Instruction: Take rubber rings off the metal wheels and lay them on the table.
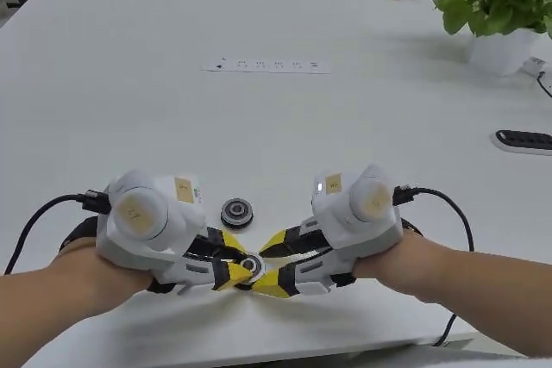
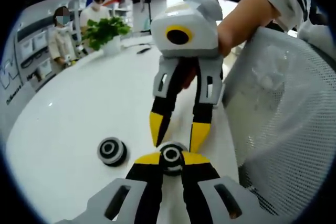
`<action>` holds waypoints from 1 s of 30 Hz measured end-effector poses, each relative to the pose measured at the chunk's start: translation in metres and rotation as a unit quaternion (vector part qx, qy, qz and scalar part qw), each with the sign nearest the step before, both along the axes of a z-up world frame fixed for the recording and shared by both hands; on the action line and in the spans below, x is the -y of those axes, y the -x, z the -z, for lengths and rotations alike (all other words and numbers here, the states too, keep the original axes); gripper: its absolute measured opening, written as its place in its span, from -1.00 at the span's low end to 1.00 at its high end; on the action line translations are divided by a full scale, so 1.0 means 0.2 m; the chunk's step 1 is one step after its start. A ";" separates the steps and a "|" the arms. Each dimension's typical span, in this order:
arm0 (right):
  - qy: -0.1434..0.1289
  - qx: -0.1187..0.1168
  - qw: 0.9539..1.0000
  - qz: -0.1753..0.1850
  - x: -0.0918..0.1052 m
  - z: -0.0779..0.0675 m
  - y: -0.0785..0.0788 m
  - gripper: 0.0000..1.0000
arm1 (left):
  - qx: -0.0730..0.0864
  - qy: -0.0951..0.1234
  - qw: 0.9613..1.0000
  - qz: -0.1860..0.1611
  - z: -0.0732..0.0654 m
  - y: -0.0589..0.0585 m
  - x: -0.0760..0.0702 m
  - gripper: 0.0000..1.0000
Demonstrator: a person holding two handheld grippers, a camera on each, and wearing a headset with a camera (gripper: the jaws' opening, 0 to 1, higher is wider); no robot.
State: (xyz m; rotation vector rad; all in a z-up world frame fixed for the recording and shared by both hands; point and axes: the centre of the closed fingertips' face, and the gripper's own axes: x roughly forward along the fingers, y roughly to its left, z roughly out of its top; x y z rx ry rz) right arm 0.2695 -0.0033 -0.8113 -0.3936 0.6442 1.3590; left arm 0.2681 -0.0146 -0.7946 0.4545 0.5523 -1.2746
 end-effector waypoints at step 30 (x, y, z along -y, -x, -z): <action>-0.016 0.009 1.000 -0.001 -0.02 -0.04 0.00 -0.48 | -0.002 0.002 1.000 -0.002 0.00 0.00 0.00 -0.72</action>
